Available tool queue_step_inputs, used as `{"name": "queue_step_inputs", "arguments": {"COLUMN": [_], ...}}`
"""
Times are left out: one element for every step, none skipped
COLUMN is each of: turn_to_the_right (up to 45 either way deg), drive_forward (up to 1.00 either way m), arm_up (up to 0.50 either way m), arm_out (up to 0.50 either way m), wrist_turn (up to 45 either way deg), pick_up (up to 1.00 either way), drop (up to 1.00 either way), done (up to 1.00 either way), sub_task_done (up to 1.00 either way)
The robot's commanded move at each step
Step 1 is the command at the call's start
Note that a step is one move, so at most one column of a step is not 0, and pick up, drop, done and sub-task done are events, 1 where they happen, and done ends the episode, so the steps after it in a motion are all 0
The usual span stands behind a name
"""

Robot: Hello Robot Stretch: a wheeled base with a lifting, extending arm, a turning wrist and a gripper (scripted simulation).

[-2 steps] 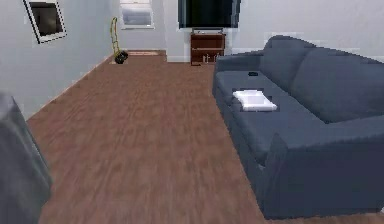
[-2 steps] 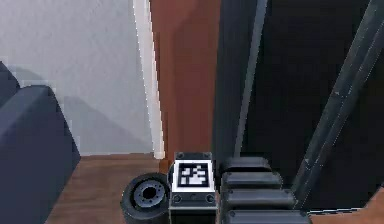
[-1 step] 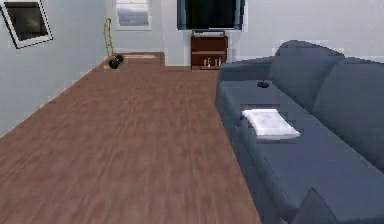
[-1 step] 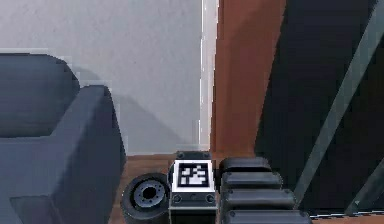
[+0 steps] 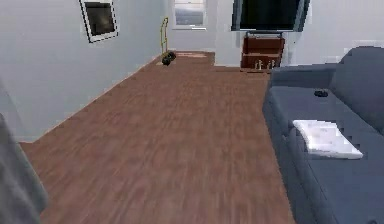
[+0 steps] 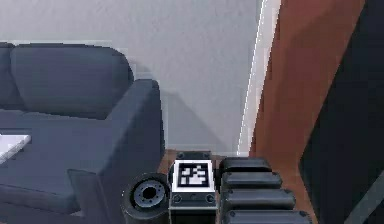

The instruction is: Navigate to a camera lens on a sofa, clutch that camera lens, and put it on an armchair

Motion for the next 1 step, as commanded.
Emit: {"name": "queue_step_inputs", "arguments": {"turn_to_the_right": [0.0], "drive_forward": [1.0], "arm_up": [0.0], "arm_out": [0.0], "wrist_turn": [0.0], "pick_up": [0.0], "drop": [0.0], "done": [0.0], "sub_task_done": [0.0]}}
